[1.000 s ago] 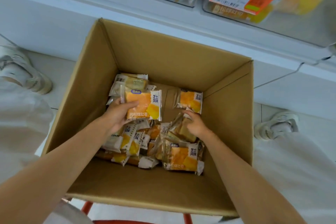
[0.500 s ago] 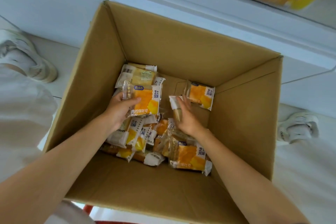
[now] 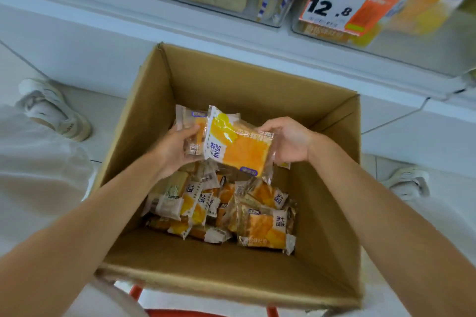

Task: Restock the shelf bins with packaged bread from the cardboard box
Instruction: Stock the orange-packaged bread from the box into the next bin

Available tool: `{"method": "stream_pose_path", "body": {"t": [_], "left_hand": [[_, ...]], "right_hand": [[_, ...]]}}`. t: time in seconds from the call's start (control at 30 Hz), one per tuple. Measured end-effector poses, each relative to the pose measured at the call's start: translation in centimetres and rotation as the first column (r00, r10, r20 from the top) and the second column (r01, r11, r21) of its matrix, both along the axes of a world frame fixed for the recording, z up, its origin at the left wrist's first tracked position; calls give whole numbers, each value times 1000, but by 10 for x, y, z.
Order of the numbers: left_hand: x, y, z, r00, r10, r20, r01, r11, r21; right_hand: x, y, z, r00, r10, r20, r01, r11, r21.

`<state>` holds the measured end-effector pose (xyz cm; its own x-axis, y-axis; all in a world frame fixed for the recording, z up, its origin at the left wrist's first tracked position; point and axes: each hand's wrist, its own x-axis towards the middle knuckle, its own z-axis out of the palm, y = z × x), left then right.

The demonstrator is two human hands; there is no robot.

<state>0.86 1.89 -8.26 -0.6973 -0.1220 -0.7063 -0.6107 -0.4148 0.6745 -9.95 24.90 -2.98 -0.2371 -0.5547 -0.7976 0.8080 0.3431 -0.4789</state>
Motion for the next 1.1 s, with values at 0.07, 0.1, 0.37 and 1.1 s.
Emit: {"method": "stream_pose_path", "body": {"t": [0.07,0.1,0.37,1.1], "left_hand": [[-5,10,23,995,-57,-76,63,995,79],[-8,15,35,990,-85,-109,96,990,102],[-23,51,98,969,-71,-236,59,997,-57],[-15,90,178,887,6,-461,48,993,104]], "right_hand": [[-5,-1,29,995,-72,-75,72,997,0],[-7,-1,41,988,-113,-107,112,994,-14],[-1,22,94,736,-124,-666,265,957,114],[58,33,163,326,107,-939,395,887,238]]}}
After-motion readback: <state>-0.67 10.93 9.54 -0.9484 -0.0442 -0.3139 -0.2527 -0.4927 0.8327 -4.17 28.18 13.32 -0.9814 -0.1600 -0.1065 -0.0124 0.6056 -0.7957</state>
